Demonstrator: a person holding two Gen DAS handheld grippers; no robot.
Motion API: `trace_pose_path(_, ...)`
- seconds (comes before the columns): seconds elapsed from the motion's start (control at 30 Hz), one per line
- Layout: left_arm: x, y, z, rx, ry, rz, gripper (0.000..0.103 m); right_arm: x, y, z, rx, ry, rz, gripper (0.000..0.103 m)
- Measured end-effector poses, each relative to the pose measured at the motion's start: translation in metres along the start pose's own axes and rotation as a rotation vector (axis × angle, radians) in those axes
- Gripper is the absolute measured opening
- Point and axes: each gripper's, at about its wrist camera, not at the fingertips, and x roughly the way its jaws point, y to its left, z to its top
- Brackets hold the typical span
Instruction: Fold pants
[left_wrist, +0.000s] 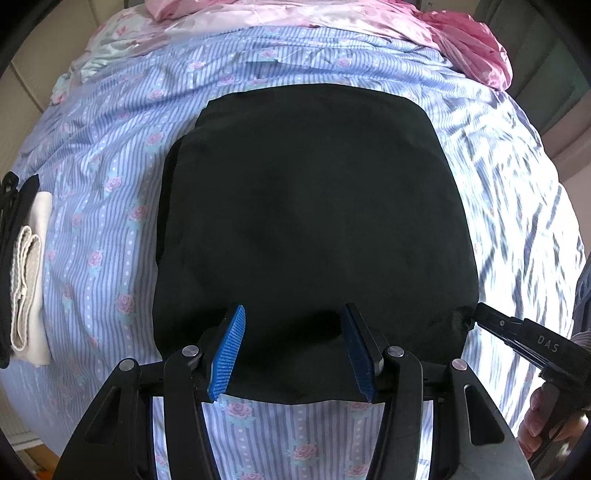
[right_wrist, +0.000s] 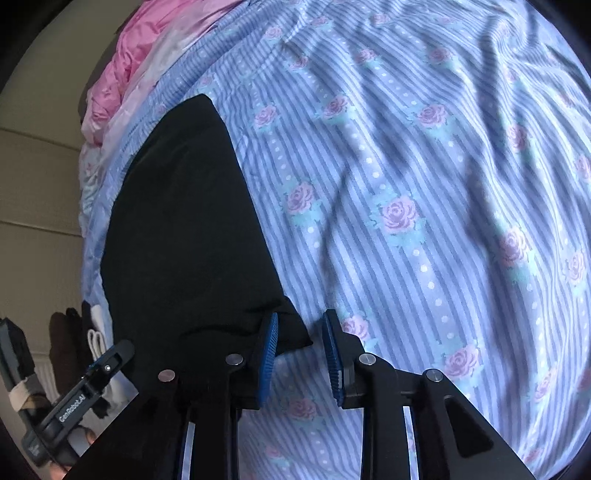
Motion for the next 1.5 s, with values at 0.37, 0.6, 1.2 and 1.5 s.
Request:
trace_pose_path(0.37,0.002,-0.002,-0.003,0.011,0.001,0.013,0.053,0.010,0.000,-0.002,-0.007,-0.003,0.017,0.012)
trace_pose_path(0.6,0.014,-0.005,-0.003,0.021,0.007,0.056,0.056,0.005,-0.030,-0.021,0.215,0.001,0.116,0.007)
trace_pose_path(1.2,0.017,0.001,-0.009,0.003,0.022,0.058,0.062,-0.015,-0.012,-0.014,0.114,-0.046,0.031,0.023)
trace_pose_path(1.5,0.017,0.002,-0.008,0.006,0.027,0.054,0.062,0.004,-0.014,-0.005,0.126,-0.020,0.032,0.007)
